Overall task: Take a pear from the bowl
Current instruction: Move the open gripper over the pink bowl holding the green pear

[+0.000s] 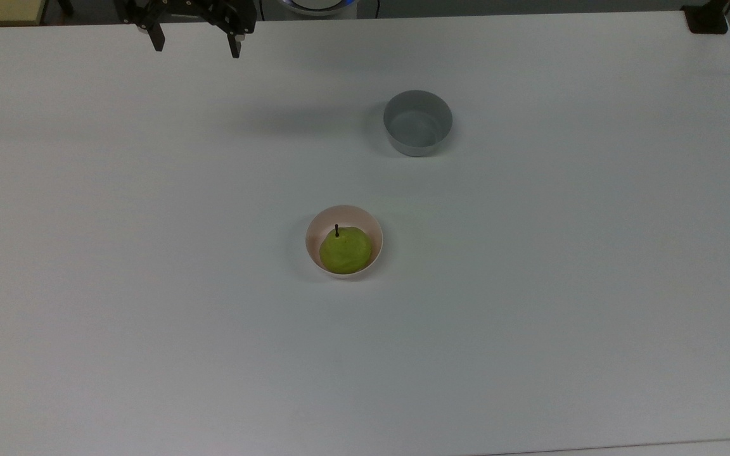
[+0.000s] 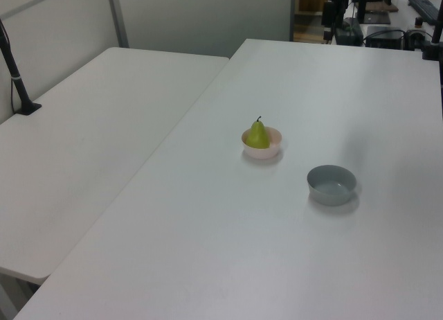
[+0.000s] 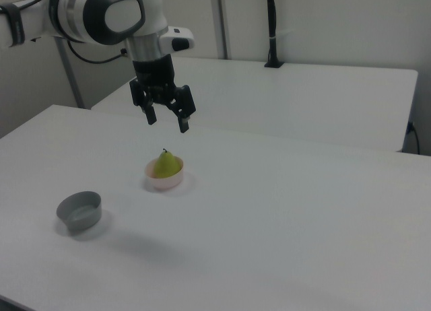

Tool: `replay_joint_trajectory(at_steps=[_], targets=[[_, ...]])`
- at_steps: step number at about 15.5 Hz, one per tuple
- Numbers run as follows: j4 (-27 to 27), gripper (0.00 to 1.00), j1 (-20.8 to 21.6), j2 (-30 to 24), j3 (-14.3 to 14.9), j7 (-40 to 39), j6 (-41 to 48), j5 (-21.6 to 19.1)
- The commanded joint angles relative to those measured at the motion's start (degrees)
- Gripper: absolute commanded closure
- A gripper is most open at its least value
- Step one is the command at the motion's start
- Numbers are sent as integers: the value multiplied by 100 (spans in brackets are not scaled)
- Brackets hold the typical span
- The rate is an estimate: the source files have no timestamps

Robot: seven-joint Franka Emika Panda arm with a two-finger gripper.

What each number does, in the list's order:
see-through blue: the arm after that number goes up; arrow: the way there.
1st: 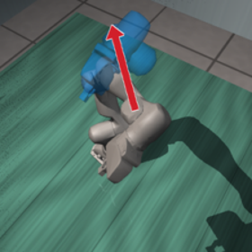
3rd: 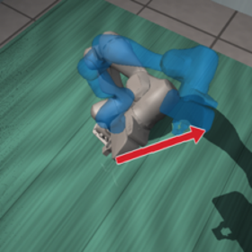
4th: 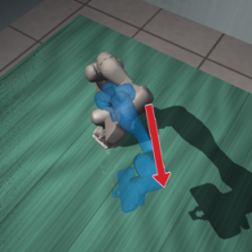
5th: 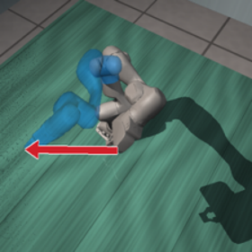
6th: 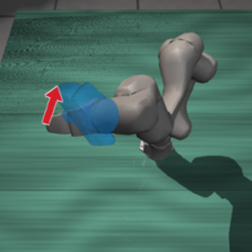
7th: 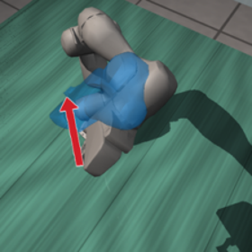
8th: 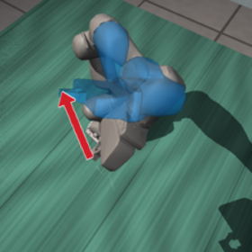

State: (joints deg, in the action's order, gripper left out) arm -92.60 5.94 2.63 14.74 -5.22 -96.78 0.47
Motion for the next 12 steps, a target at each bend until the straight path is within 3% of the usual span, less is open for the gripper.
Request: replay_joint_trajectory(at_steps=[1,10,12], targets=[[-118,0,-5,-183,2,-119,316,-20],[-109,0,13,-175,28,-128,257,-20],[-31,0,196,-114,247,-128,248,-29]])
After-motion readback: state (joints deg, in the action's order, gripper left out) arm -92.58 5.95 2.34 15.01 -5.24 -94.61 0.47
